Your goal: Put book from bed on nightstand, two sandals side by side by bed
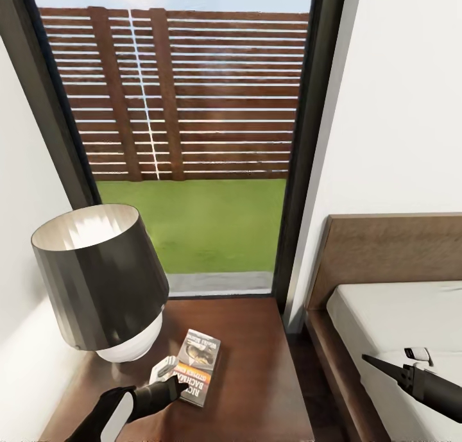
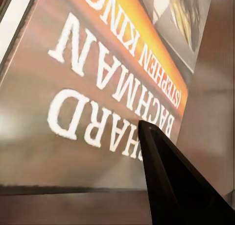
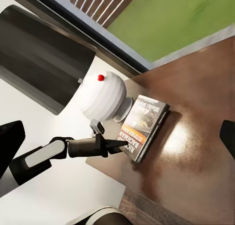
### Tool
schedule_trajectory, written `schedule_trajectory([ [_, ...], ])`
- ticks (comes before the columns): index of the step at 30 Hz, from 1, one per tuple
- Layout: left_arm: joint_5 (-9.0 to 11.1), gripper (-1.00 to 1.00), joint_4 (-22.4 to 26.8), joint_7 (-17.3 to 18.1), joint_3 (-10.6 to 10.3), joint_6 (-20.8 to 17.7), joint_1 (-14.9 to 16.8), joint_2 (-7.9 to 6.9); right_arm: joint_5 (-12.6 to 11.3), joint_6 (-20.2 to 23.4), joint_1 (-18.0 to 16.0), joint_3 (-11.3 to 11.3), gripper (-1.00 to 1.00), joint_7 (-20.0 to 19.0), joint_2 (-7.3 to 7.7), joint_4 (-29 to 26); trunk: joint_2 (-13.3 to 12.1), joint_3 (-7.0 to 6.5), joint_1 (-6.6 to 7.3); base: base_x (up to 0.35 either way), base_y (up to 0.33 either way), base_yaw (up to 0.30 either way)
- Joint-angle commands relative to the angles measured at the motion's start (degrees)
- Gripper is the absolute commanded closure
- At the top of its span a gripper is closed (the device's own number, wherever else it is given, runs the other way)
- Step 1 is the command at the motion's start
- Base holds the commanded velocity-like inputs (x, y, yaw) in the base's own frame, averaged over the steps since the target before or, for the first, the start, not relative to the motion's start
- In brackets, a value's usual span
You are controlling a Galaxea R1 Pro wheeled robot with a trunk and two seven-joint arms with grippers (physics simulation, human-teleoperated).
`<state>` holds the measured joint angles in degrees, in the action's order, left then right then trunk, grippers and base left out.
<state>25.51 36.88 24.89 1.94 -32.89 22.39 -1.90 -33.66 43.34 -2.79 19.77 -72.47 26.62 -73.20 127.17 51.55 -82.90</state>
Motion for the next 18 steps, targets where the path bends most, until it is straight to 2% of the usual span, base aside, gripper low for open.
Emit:
schedule_trajectory([
  [1, 0.2, 1.0, 0.0, 0.0, 0.2, -0.4, 0.0, 0.01, -0.2, 0.4, 0.0, 0.0, -1.0, 0.0, 0.01, 0.0, 0.0, 0.05, 0.01, 0.0, 0.0, 0.0],
  [12, 0.2, 1.0, 0.0, 0.1, 0.2, -0.4, 0.0, -0.03, -0.2, 0.4, 0.0, 0.0, -1.0, 0.0, 0.01, 0.0, 0.0, 0.05, 0.01, 0.0, 0.0, 0.0],
  [18, 0.2, 1.0, 0.0, 0.1, 0.2, -0.4, 0.0, -0.03, -0.2, 0.4, 0.0, 0.0, -1.0, 0.0, 0.01, 0.0, 2.4, 1.13, -1.31, 0.0, 0.0, 0.0],
])
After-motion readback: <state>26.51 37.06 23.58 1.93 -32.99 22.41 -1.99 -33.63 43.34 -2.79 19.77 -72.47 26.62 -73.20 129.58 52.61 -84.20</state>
